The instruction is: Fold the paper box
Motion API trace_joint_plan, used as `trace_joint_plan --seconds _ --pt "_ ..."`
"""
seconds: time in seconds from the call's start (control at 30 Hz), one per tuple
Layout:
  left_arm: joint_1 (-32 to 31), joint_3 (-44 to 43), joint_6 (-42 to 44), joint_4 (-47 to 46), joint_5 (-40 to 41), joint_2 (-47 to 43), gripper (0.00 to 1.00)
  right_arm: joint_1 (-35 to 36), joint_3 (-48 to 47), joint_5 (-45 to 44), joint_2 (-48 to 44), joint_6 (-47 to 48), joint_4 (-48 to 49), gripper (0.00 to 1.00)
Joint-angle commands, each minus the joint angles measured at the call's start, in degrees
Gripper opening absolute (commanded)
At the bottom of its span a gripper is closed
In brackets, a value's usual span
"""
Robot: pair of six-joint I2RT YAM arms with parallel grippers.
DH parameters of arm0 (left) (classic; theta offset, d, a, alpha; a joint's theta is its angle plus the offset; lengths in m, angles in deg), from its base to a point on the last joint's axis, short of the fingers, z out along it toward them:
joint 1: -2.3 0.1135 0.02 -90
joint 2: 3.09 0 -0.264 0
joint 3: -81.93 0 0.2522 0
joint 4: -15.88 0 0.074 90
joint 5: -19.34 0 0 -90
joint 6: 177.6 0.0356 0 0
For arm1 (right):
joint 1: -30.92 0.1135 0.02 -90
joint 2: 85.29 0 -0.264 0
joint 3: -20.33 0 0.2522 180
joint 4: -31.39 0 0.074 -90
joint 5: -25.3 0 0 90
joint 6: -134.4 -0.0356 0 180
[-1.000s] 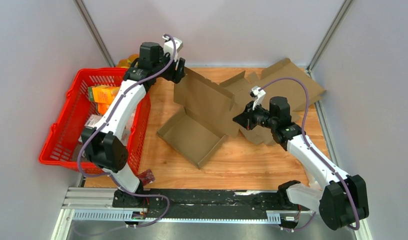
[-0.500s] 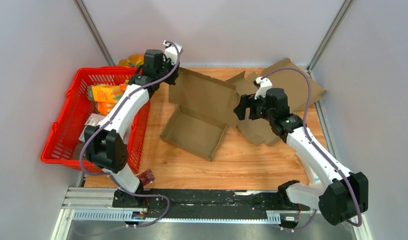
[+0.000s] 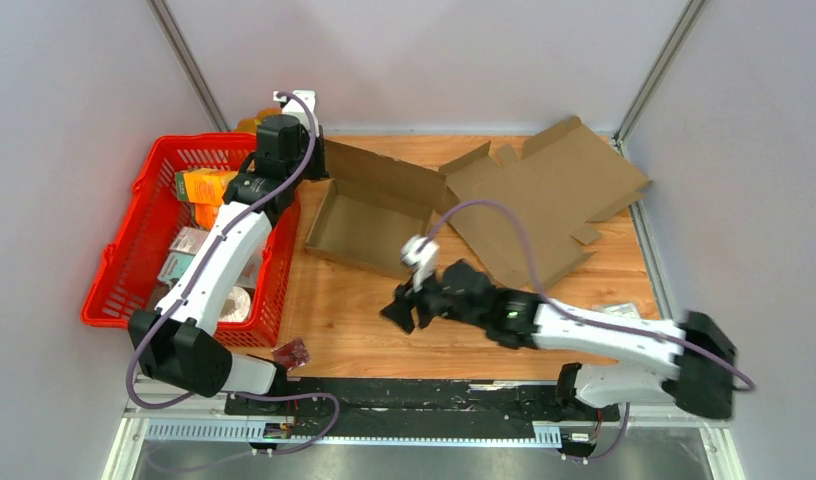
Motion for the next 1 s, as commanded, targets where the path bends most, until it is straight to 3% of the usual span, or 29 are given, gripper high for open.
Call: trace_joint_plan --seconds 0.0,0.03,0.07,0.1,0.17,0.3,0.5,0.6,0.8,0.97 --pt "-0.10 0.10 -5.44 4.38 0.82 -2.97 0.00 6.25 -3.26 15.68 17.49 3.26 22.52 0.30" --pt "-0.10 -0.43 -5.61 5.26 0.99 -3.41 0.00 6.78 -5.37 19.27 24.67 3.18 29.77 0.22" --pt "-0.10 -0.78 -5.79 7.62 1.68 -3.59 0.00 7.31 -6.61 21.13 28.66 2.57 33.32 0.07" --pt "-0.10 -1.22 -5.88 8.69 1.69 -3.68 0.00 7.66 -7.49 21.41 31.92 2.04 36.84 0.02" --pt "-0.10 -1.66 -5.88 10.10 0.03 -4.12 0.00 7.75 -11.43 23.25 41.24 1.16 45.09 0.00" --pt "-0.01 -0.61 -6.49 10.46 -1.56 -5.17 0.00 8.89 -20.57 24.93 54.68 -1.31 52.60 0.00" --pt "-0.01 -0.61 -5.09 12.74 -1.12 -5.79 0.00 12.23 -29.98 20.45 65.16 1.51 52.26 0.00" --pt "-0.01 -0.17 -4.39 13.01 -0.95 -6.14 0.00 12.50 -34.91 21.50 68.50 1.07 46.20 0.00" --pt "-0.01 -0.52 -2.71 13.53 0.72 -6.58 0.00 13.46 -38.79 19.48 72.46 0.98 39.34 0.00" --pt "-0.01 -0.96 -2.89 13.62 -0.07 -6.40 0.00 13.38 -36.42 15.35 71.94 1.94 37.14 0.00"
